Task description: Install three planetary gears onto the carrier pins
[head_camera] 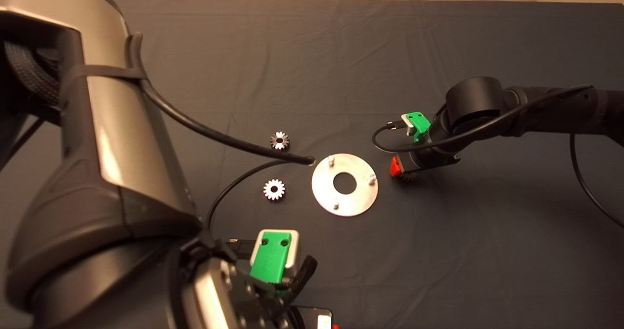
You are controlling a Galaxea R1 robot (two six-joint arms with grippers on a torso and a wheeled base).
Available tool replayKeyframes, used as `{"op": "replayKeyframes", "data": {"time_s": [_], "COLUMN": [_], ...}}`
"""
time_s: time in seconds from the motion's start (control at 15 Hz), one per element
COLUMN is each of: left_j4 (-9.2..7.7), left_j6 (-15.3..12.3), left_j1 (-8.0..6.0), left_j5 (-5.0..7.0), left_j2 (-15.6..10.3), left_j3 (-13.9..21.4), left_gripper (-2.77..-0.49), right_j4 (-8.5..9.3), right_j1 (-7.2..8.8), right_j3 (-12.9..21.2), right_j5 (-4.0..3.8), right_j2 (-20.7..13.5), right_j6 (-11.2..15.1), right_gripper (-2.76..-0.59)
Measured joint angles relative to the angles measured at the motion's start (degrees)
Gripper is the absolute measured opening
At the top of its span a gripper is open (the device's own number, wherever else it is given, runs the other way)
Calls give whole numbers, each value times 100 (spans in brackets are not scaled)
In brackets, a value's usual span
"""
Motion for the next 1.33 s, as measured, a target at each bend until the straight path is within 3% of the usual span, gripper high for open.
{"op": "replayKeyframes", "data": {"time_s": [0.6,0.73,1.33], "left_j4": [0,0,0], "left_j6": [2,2,1], "left_j1": [2,2,1], "left_j5": [0,0,0], "left_j2": [0,0,2], "left_j3": [0,0,0], "left_gripper": [-92,-92,-92], "right_j4": [46,59,83], "right_j1": [0,0,0], "right_j3": [61,70,135], "right_j5": [2,2,2], "right_j2": [13,13,-6], "right_j6": [67,115,239], "right_gripper": [-140,-156,-156]}}
